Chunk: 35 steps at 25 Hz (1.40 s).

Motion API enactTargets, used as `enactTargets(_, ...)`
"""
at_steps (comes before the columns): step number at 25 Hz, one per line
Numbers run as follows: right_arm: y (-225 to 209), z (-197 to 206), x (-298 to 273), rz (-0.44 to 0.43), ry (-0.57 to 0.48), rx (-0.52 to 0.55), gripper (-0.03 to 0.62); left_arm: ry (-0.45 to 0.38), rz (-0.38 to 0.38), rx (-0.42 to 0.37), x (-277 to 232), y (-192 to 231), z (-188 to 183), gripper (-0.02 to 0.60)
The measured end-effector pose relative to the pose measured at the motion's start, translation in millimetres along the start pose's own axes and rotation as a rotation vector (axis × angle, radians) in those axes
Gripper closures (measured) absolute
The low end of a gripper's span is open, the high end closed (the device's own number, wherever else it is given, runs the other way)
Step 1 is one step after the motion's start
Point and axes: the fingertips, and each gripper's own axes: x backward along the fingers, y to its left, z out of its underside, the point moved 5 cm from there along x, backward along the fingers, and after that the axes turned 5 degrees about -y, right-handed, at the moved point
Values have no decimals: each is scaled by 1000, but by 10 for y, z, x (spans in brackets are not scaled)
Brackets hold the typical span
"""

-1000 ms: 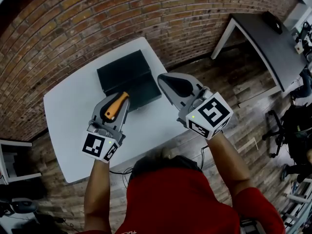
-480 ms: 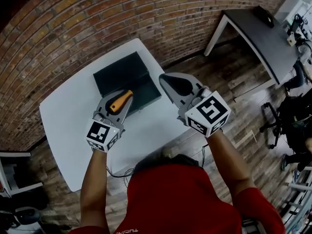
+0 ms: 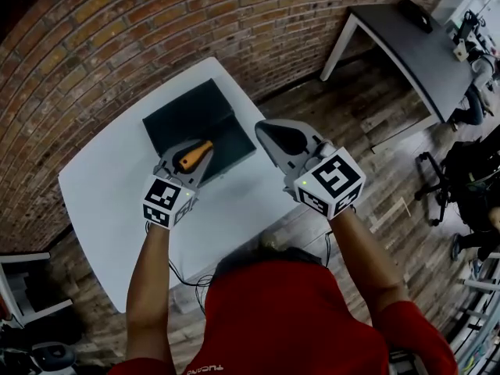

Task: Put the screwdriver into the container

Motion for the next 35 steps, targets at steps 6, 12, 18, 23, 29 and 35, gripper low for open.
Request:
enactTargets(6, -47, 29, 11, 25, 9, -5, 563, 79, 31, -4, -165, 76, 150, 494)
enactTargets(12, -118, 66, 8, 45, 23, -10, 563, 143, 63, 2, -344, 133, 280, 494)
enactTargets(18, -146, 127, -24, 44, 37, -20, 563, 205, 86, 13, -488, 165, 420, 494)
enactTargets(23, -215, 193, -21, 58, 46, -36, 563, 245, 111, 23, -607, 189, 477, 494)
enactTargets(29, -297, 219, -22, 63, 45, -44, 563, 304, 142, 40, -733, 200, 552, 492)
enactTargets(35, -343, 259, -24, 75, 39, -60, 563, 353, 165, 55, -733, 196, 665, 492)
